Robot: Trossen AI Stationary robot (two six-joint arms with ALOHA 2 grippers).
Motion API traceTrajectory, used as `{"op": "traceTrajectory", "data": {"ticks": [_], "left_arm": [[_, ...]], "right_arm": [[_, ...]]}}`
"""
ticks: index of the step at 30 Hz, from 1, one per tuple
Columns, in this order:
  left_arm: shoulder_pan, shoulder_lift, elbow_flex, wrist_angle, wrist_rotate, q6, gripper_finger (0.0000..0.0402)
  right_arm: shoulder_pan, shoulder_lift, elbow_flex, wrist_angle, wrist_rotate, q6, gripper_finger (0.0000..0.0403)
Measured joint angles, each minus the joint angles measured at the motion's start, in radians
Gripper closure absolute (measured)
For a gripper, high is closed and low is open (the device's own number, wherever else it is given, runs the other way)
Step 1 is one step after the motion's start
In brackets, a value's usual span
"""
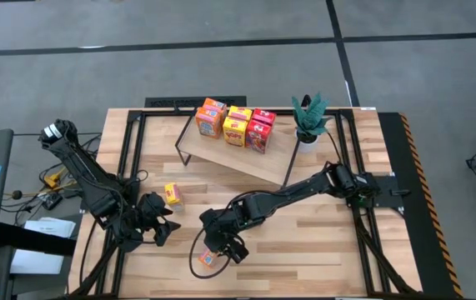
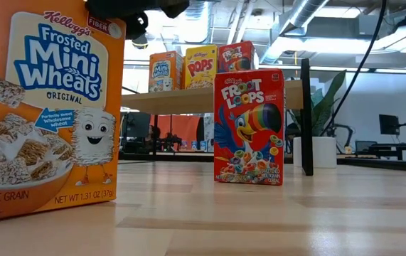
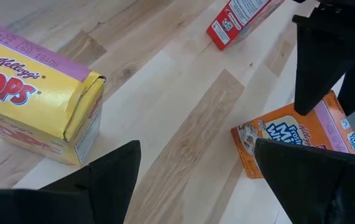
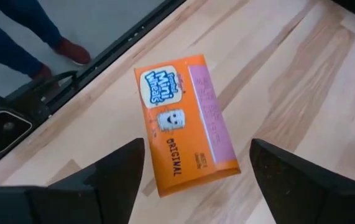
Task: Stack cereal on shelf
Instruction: Put the orange cereal box aligned with the other orange cereal box on the shelf
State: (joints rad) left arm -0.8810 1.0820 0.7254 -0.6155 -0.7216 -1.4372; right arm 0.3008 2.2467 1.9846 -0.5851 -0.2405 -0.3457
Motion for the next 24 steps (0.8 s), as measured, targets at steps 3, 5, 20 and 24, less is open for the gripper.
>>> {"op": "traceTrajectory", "data": {"ticks": [3, 5, 20, 24], "left_arm": [[0.0, 0.0, 0.0, 0.0, 0.0, 0.0, 0.0095], [0.0, 0.0, 0.0, 0.0, -0.001, 0.0, 0.0095], [0.0, 0.0, 0.0, 0.0, -0.001, 0.0, 0.0095], [0.0, 0.0, 0.0, 0.0, 0.002, 0.0, 0.0095]], "right_arm": [[0.0, 0.0, 0.0, 0.004, 0.0, -0.003, 0.0101], [0.0, 0.0, 0.0, 0.001, 0.0, -0.004, 0.0111], [0.0, 0.0, 0.0, -0.005, 0.001, -0.003, 0.0202], [0.0, 0.0, 0.001, -0.006, 0.004, 0.014, 0.0224]]}}
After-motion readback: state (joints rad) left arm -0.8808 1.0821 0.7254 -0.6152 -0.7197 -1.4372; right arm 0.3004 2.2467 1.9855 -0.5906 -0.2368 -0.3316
